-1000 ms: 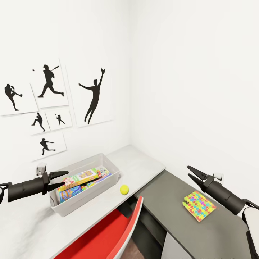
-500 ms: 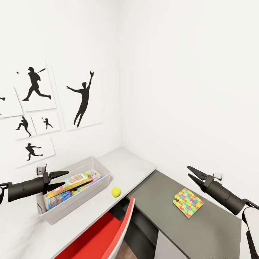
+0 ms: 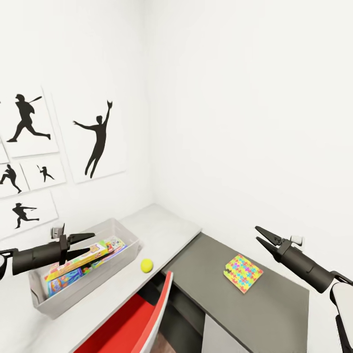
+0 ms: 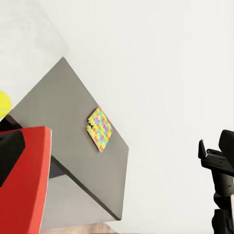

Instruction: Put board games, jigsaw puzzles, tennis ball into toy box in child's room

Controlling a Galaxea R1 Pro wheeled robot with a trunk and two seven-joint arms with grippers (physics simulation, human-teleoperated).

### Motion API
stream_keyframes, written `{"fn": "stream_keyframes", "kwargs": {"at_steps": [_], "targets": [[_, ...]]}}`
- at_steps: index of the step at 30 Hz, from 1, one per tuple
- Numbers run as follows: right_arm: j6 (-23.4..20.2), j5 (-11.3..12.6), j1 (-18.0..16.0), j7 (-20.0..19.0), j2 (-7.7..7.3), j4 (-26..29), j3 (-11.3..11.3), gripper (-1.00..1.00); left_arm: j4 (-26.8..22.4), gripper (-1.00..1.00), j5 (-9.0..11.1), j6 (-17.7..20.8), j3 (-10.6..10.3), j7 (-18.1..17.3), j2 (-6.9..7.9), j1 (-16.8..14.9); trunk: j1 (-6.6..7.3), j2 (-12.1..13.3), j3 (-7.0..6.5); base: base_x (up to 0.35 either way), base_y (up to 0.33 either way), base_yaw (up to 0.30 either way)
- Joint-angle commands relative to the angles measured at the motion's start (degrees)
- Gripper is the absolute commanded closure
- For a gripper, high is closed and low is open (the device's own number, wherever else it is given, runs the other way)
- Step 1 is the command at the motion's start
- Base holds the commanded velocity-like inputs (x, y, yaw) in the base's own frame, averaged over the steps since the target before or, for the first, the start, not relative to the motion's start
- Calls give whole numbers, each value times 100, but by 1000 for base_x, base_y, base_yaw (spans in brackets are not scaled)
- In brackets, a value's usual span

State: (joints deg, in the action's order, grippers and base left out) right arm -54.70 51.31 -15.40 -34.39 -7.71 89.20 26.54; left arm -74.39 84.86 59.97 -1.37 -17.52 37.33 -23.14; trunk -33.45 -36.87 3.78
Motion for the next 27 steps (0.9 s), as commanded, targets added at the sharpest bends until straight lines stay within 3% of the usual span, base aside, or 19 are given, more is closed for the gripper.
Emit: {"fn": "stream_keyframes", "kwargs": {"at_steps": [1, 27], "targets": [[-32, -16, -7, -25, 0, 0, 7, -100, -4, -100, -49, 3, -9, -59, 2, -6, -2, -9, 3, 0, 0, -180], [-32, -25, -7, -30, 3, -1, 9, -100, -31, -100, -49, 3, -46, -59, -22, -6, -2, -9, -192, 0, 0, -179]]}}
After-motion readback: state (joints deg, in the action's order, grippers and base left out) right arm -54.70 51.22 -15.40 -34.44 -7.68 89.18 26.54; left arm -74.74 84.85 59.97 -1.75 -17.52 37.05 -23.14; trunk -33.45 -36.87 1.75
